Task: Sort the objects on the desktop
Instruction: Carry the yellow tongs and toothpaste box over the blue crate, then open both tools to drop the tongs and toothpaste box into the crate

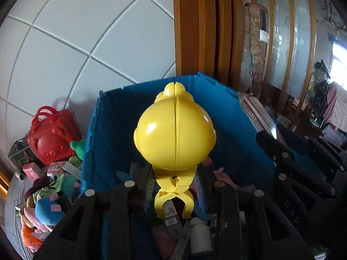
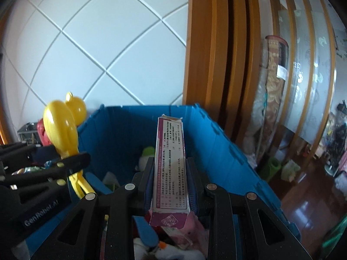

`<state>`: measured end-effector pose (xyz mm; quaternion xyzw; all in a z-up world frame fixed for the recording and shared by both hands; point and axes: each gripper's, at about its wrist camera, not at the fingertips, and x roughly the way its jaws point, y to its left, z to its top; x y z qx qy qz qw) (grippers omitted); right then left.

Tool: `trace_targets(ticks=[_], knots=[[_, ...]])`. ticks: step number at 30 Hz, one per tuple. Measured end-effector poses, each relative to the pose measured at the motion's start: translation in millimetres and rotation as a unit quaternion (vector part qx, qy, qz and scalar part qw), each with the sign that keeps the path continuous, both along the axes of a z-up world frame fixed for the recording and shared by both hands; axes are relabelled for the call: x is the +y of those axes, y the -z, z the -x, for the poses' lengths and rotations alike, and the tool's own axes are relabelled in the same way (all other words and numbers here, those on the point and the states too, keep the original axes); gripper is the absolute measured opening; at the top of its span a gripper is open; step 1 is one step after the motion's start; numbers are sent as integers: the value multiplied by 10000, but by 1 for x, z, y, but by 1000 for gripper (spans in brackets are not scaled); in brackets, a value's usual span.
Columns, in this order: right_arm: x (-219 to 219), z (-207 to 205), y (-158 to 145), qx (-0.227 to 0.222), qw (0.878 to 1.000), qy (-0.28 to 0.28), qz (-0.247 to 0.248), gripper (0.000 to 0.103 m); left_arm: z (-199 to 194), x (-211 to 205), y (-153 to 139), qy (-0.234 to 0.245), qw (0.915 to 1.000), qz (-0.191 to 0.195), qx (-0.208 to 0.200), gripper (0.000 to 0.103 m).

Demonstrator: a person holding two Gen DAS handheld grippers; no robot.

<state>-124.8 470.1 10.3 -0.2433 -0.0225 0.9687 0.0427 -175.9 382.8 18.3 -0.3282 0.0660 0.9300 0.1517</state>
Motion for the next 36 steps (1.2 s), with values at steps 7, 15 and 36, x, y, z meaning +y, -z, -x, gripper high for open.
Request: trace_targets(ticks=[7,15,36], knots=[[17,22,18,-399,9991,-47,-111,27,9,24,28,-16,9973,268,-679,33],[15,31,26,-770,9966,103,-278,28,17,24,41,-142,9911,332,-1280,33],[19,22,17,-611,9970,427,-192,103,6,1,57,-517,9802,438,-1860,34]])
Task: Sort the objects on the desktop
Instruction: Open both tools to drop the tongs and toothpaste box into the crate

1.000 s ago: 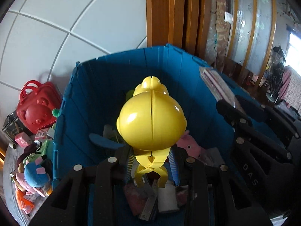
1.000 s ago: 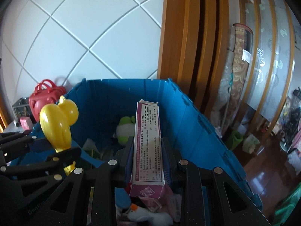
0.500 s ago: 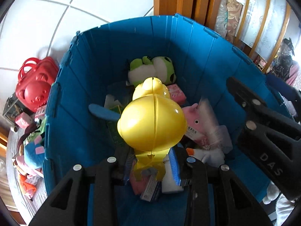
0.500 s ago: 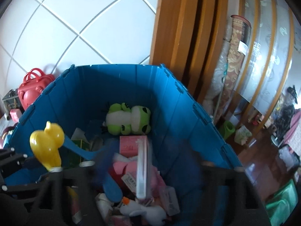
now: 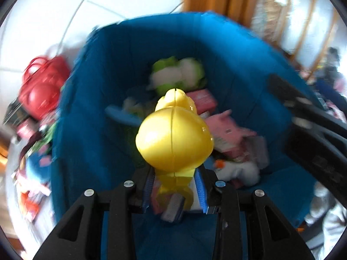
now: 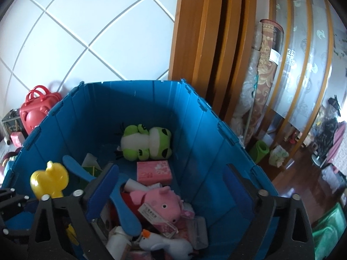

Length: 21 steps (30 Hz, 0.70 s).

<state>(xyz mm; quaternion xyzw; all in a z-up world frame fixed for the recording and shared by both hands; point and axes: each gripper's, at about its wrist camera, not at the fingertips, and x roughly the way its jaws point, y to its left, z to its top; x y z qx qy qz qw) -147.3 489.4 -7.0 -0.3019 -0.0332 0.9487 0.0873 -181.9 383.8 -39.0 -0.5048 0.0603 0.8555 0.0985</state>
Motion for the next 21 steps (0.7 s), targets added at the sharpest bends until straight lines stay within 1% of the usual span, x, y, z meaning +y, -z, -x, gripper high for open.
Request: trace_targets(ticks=[1,2,4,6,7,8,9,10,11,12,13,14,15,18,21], knots=[[0,0,-1,12,10000,-16,-3,103,-2,-1,-2,-6,9999,38,112,34],[-1,-3,-2,51,10000,-32,-16,103,-4,-1,-5,57,9995,59,320,34],[-1,-6,-2,69,10000,-32,6,103,-5,-2,-6,-135,9991,177,370,34],[-2,-9,2,61,9999,-95,36,103,-10,-5,-12,-100,9979,-45,644,34],[-2,-11,4,45,9999,-88,32,103,-12,-8,-14,-98,9979,-169,622,34],[-1,-12,7,22,9999,-96,47,103,-17,-14,-19,-130,9973,-385,606,34],[0,-14,9,34,9999,-112,85,103,-23,-19,-27,-51,9935,-751,857,39],[2,-17,11,48,9999,-106,109,103,-30,-23,-30,72,9859,-1070,1283,51],[5,-19,11,61,9998,-50,167,103,-33,-25,-29,104,9827,-1147,1448,83],[8,-21,11,80,9998,39,180,102,-31,-25,-26,-2,9854,-1057,1336,86],[10,-24,11,117,9997,71,188,103,-30,-25,-25,-21,9858,-1075,1293,86],[14,-28,9,171,9995,89,234,103,-33,-25,-28,11,9839,-1128,1384,86],[17,-30,8,189,9994,120,278,103,-36,-25,-31,16,9828,-1086,1493,87],[21,-36,4,299,9989,178,312,103,-43,-17,-39,51,9809,-710,1811,87],[23,-41,0,369,9986,187,330,103,-45,-17,-43,65,9800,-711,1856,87]])
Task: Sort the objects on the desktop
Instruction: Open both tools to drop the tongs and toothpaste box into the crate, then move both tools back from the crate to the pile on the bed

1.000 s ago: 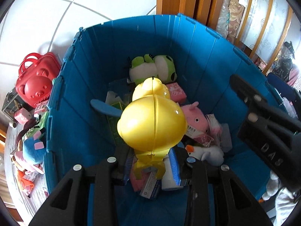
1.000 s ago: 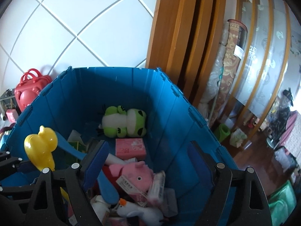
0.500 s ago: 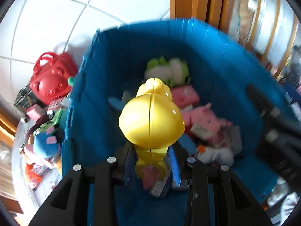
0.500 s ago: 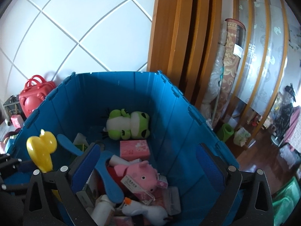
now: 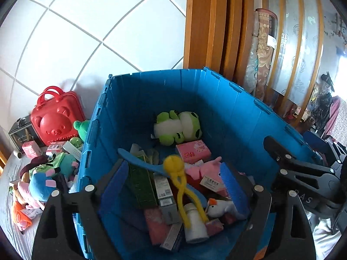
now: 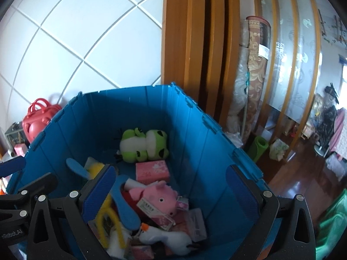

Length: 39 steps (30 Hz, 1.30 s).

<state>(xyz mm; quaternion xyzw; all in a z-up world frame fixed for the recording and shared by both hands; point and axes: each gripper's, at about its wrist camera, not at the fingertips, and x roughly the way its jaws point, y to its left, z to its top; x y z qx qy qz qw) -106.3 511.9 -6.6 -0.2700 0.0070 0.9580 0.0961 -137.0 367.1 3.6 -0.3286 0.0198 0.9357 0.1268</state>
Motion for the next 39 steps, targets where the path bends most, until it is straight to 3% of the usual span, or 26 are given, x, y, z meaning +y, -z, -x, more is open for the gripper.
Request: trace_targets(ticks=[15,21,27,31,34,39], knots=[[-10,-9,-4,117,9998,-144,70,103,-17,-17,0,15,9999,71,138,87],[-34,-12,-10,246,9990,-357,85,103,-26,-47,-4,-147,9994,-19,298,87],[-94,-12,-23,541,9943,-919,75,103,-37,-112,-7,-755,9955,25,577,87],[-143,-15,-33,802,9862,-1440,152,103,-42,-169,4,-1281,9902,142,534,87],[-190,-10,-37,879,9770,-1939,145,103,-43,-220,26,-1657,9856,220,268,87],[-275,-1,-27,719,9591,-2734,110,103,-45,-315,84,-2393,9693,340,-450,87]])
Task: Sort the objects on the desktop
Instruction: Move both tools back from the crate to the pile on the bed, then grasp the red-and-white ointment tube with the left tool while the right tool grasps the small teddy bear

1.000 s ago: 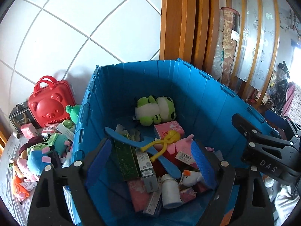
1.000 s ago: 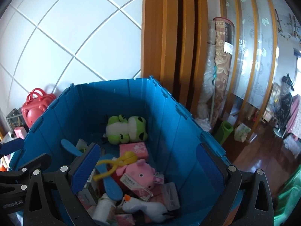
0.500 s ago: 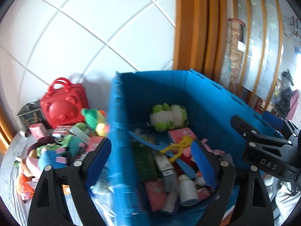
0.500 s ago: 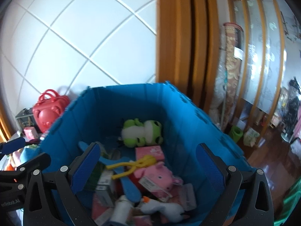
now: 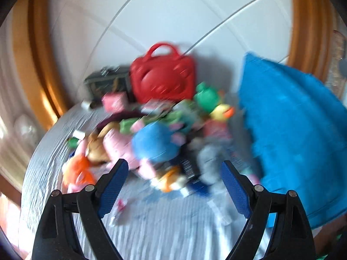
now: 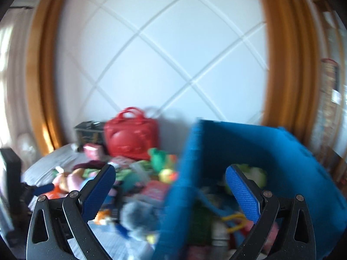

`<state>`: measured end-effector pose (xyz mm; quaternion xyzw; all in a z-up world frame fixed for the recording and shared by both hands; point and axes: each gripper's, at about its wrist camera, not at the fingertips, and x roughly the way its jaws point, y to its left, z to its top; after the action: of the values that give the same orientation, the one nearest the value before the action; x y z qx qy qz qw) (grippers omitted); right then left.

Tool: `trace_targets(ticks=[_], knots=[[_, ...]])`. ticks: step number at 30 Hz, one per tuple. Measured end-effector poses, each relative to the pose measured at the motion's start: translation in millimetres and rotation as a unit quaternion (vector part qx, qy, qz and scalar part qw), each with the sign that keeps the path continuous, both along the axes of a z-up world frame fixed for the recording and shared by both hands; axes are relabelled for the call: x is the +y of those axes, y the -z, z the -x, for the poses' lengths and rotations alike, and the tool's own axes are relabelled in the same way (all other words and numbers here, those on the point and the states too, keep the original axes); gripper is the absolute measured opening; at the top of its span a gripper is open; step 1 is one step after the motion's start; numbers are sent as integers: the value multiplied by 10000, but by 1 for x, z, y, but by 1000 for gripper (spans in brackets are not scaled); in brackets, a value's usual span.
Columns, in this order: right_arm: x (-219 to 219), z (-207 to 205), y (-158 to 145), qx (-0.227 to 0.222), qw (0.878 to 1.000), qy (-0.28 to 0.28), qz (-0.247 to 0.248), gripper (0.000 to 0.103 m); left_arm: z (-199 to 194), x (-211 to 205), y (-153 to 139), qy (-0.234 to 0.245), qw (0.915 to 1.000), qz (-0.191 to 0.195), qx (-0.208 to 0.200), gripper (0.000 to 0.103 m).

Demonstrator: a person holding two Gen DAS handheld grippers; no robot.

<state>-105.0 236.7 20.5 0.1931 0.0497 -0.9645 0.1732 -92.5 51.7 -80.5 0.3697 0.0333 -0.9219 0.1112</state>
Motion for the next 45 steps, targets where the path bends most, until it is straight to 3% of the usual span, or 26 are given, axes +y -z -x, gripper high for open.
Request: trace_targets(ticks=[3,7,14,18,21,22,25,27,32,34,36,38,39,42,44,45], knots=[[-45,-3,10,-5,9988,-179,-456,103,-4,-53,41,-399,9978,-58,-518,87],[-82,-1,27,-310,9967,-661,-347,103,-12,-110,95,-743,9904,-160,-1152,87],[-142,28,117,-1575,9802,-975,-694,103,-12,-161,180,-803,9751,-335,-2038,87],[-157,33,173,-2190,9650,-1033,-1008,103,-7,-168,210,-668,9718,-519,-2203,87],[-159,36,198,-2495,9560,-1056,-1125,103,-5,-171,231,-581,9695,-604,-2304,87],[-159,36,203,-2558,9541,-1054,-1144,103,-5,-172,240,-562,9676,-623,-2380,90],[-158,36,216,-2698,9503,-1072,-1122,103,-12,-176,242,-535,9741,-769,-2060,93],[-158,39,223,-2747,9498,-1073,-1043,103,-13,-174,248,-329,9749,-723,-2079,103],[-170,54,243,-2919,9444,-1181,-944,103,-21,-172,250,-243,9781,-671,-1955,103],[-181,59,250,-2903,9420,-1239,-1143,103,-24,-172,249,-293,9786,-683,-1920,95],[-190,62,256,-2852,9408,-1278,-1311,99,-29,-171,243,-255,9805,-667,-1830,57],[-201,63,259,-2739,9405,-1323,-1513,69,-32,-172,240,-210,9808,-670,-1820,43],[-205,64,260,-2687,9408,-1333,-1580,67,-34,-174,240,-202,9805,-687,-1832,37],[-218,68,263,-2541,9404,-1436,-1745,69,-38,-177,240,-192,9803,-715,-1830,26],[-228,74,272,-2496,9371,-1408,-1994,89,-40,-181,241,-199,9802,-738,-1825,23],[-232,78,279,-2487,9352,-1380,-2108,89,-40,-183,241,-217,9800,-732,-1836,23]])
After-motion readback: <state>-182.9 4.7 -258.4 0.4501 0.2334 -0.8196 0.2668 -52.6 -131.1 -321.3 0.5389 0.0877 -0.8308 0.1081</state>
